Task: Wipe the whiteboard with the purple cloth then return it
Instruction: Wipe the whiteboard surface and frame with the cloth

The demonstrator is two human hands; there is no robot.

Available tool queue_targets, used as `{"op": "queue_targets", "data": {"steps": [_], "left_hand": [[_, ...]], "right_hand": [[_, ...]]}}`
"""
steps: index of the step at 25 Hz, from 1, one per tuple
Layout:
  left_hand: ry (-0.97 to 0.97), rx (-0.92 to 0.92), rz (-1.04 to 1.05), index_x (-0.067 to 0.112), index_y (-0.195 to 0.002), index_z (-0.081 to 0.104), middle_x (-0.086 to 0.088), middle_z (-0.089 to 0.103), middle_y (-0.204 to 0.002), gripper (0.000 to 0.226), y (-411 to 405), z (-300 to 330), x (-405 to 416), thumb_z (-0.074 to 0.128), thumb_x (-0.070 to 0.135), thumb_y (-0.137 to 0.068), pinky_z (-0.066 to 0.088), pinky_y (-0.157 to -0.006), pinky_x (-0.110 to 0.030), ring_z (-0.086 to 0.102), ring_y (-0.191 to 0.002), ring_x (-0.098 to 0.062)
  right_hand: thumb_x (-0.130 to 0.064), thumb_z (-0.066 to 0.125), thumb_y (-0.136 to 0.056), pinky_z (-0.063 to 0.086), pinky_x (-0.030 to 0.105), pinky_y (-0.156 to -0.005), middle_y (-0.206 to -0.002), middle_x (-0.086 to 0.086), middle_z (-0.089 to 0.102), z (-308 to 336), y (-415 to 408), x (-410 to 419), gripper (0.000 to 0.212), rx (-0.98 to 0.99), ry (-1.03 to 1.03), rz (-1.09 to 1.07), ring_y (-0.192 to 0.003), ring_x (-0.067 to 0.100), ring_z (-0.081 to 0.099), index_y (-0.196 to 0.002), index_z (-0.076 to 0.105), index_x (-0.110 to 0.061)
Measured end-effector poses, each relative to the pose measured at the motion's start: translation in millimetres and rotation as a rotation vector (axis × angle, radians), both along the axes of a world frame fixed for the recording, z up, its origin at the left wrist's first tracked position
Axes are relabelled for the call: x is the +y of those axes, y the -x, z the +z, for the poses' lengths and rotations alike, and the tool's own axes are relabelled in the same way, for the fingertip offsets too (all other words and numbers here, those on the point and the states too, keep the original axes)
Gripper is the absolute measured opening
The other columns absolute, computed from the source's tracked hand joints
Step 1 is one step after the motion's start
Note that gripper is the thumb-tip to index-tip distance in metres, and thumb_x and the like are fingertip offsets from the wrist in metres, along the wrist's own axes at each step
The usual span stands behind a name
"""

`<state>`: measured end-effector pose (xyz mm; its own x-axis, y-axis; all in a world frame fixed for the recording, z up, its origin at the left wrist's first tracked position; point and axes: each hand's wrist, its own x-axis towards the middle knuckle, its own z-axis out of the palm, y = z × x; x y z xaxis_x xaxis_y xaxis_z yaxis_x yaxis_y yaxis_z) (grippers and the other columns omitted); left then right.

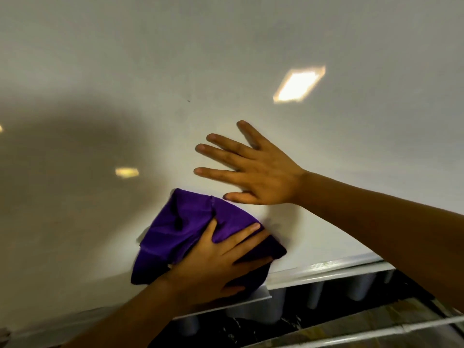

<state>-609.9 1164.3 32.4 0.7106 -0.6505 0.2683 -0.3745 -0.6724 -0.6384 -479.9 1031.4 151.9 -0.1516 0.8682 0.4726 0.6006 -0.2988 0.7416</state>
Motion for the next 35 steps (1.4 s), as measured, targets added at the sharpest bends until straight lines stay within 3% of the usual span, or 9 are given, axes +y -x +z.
{"op": "queue_targets", "data": {"steps": [3, 6, 12, 18, 26, 35], "left_hand": [[0.016, 0.050, 0.009, 0.032, -0.144, 0.022, -0.008, 0.013, -0.156, 0.089, -2, 2, -1, 0.055, 0.068, -0.070, 0.044, -0.082, -0.062, 0.013, -0.139, -0.030], [-0.004, 0.051, 0.001, 0.034, -0.143, 0.024, -0.011, 0.002, -0.157, 0.085, -15, -1, -20, 0.054, 0.069, -0.071, 0.045, -0.080, -0.063, 0.014, -0.139, -0.029], [-0.032, 0.043, -0.019, 0.033, -0.142, 0.027, -0.006, 0.019, -0.153, 0.084, -51, -1, -89, 0.056, 0.067, -0.071, 0.046, -0.080, -0.062, 0.011, -0.139, -0.030], [0.000, 0.093, 0.022, 0.035, -0.136, 0.034, -0.004, 0.025, -0.148, 0.087, -72, -6, -141, 0.062, 0.069, -0.061, 0.051, -0.070, -0.058, 0.026, -0.133, -0.023], [0.161, -0.040, 0.100, 0.033, -0.144, 0.021, -0.005, 0.019, -0.153, 0.088, -109, -29, -196, 0.057, 0.063, -0.069, 0.042, -0.080, -0.066, 0.008, -0.141, -0.026], [0.166, -0.095, 0.088, 0.033, -0.141, 0.028, -0.006, 0.023, -0.150, 0.090, -136, -35, -250, 0.063, 0.063, -0.063, 0.042, -0.084, -0.065, 0.022, -0.137, -0.027]], "right_hand": [[-0.059, 0.032, -0.088, 0.011, 0.053, -0.113, -0.153, 0.007, 0.028, 5, -10, -23, 0.064, 0.002, 0.014, -0.030, -0.142, 0.027, 0.023, -0.144, 0.026, -0.028], [-0.059, 0.033, -0.089, 0.010, 0.053, -0.113, -0.153, 0.007, 0.027, 7, -23, -41, 0.064, -0.010, 0.033, -0.016, -0.142, 0.026, 0.021, -0.144, 0.025, -0.028], [-0.057, 0.032, -0.090, 0.010, 0.051, -0.114, -0.153, 0.007, 0.028, 10, -53, -81, 0.061, 0.005, 0.015, 0.029, -0.142, 0.027, 0.022, -0.144, 0.027, -0.027], [-0.058, 0.030, -0.090, 0.009, 0.052, -0.114, -0.154, 0.008, 0.024, 15, -81, -123, 0.064, 0.008, 0.000, 0.028, -0.143, 0.027, 0.019, -0.145, 0.023, -0.027], [-0.057, 0.028, -0.091, 0.010, 0.049, -0.114, -0.153, 0.008, 0.026, 2, -112, -177, 0.063, -0.008, -0.067, -0.027, -0.142, 0.028, 0.021, -0.145, 0.023, -0.026], [-0.060, 0.029, -0.090, 0.013, 0.050, -0.114, -0.152, 0.008, 0.028, -6, -130, -212, 0.065, -0.048, -0.033, 0.010, -0.141, 0.028, 0.024, -0.145, 0.025, -0.025]]}}
